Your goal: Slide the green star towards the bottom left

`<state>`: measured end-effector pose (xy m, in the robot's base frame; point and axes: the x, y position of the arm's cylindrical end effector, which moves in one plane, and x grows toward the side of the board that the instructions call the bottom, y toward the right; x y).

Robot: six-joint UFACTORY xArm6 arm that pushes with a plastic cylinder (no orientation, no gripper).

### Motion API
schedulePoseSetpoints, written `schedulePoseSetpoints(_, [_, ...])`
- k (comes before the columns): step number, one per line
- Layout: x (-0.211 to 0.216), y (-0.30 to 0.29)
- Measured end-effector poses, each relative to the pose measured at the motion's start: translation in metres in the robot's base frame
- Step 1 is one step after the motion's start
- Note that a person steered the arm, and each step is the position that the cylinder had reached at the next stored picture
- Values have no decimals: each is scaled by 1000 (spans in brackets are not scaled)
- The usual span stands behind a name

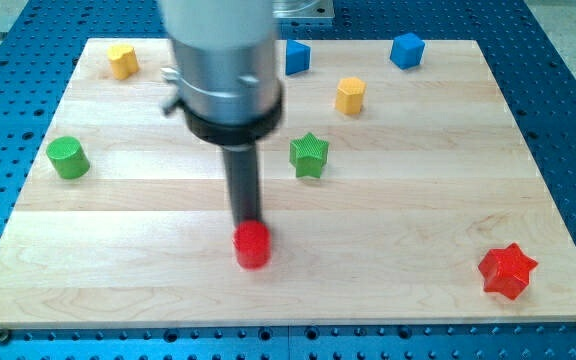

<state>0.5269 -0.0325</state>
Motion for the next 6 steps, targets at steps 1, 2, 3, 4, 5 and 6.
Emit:
schedulePoseSetpoints(1, [-21, 54])
schedulePoseSetpoints(2, [20, 11])
schedulePoseSetpoints(3, [35, 33])
schedulePoseSetpoints(4, [-27, 118])
schedulePoseSetpoints(5, [-102, 131])
schedulePoseSetpoints(6, [-105, 44])
